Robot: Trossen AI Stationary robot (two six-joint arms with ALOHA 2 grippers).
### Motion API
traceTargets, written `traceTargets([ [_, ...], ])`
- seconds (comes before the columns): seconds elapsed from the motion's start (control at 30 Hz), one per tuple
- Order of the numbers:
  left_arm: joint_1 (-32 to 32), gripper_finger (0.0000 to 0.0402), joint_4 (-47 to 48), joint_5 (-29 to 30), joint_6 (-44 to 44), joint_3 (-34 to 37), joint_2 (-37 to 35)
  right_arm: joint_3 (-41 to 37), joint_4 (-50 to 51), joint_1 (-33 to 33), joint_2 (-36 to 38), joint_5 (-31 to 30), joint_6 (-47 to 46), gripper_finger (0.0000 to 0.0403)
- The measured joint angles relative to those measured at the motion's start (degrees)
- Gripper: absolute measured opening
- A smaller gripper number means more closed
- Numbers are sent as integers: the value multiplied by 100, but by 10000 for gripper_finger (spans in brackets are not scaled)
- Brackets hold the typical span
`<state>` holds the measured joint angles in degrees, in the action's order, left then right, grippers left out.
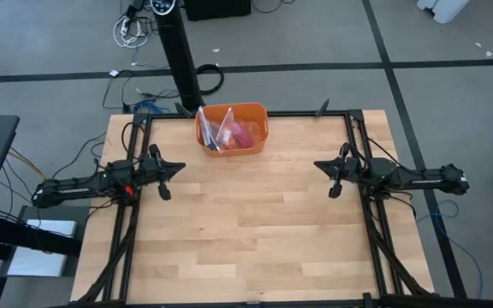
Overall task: Roll bandage
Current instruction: Return to home position
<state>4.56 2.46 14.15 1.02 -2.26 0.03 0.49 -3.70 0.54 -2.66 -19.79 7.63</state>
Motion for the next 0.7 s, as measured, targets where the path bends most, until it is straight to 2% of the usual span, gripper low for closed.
traceTargets([
  [0.2,0,6,-28,0,0,2,0,-2,-6,0,-9,-2,462,9],
  [0.7,0,6,-42,0,0,4,0,-4,-9,0,-9,-1,457,12],
])
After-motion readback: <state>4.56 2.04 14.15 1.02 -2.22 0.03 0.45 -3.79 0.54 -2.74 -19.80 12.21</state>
